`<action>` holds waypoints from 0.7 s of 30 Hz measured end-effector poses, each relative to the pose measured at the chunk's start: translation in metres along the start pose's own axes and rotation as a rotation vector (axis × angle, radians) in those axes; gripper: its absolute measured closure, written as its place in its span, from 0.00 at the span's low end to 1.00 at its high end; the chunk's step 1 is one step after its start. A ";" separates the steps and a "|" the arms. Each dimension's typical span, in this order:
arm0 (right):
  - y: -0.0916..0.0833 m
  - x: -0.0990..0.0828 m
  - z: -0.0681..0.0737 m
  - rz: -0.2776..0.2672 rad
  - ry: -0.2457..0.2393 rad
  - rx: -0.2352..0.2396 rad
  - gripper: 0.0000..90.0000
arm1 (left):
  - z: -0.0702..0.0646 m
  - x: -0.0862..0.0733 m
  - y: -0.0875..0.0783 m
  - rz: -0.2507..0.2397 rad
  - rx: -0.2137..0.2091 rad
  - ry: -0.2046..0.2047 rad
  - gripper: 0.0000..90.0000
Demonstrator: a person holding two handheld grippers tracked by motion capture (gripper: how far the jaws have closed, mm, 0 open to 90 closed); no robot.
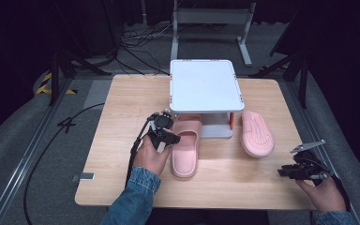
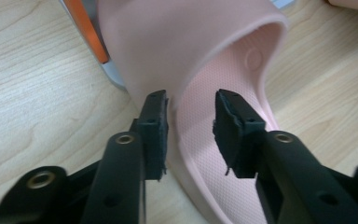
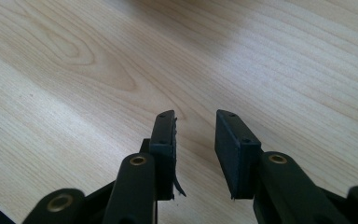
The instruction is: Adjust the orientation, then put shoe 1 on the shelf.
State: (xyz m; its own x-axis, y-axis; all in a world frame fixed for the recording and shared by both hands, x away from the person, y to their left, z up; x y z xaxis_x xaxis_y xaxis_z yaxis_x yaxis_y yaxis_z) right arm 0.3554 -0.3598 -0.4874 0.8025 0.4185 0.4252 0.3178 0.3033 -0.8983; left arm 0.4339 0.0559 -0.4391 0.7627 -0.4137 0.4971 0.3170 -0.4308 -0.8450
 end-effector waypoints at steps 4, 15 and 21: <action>0.000 0.002 0.001 0.001 0.002 0.002 0.76 | -0.014 -0.007 -0.022 0.010 0.023 0.077 0.61; -0.004 0.000 0.001 -0.008 -0.003 -0.005 0.76 | -0.049 -0.056 -0.043 0.113 0.023 0.211 0.65; -0.001 0.004 0.003 -0.008 -0.018 0.002 0.76 | -0.056 -0.081 -0.021 0.135 -0.126 0.166 0.73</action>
State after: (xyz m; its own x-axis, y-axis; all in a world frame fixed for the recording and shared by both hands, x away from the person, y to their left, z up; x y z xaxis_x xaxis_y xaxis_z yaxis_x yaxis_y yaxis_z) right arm 0.3569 -0.3561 -0.4845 0.7907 0.4311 0.4346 0.3237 0.3082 -0.8946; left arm 0.3340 0.0540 -0.4507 0.6872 -0.5960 0.4153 0.1373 -0.4548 -0.8799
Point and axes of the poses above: each handheld gripper's, and its own axes: y roughly forward along the jaws, x roughly out of its top, z roughly to its left, the point moved 6 cm from there along y, roughly forward along the jaws, and after that the axes turned 2 degrees about y, right-handed, at the moved point
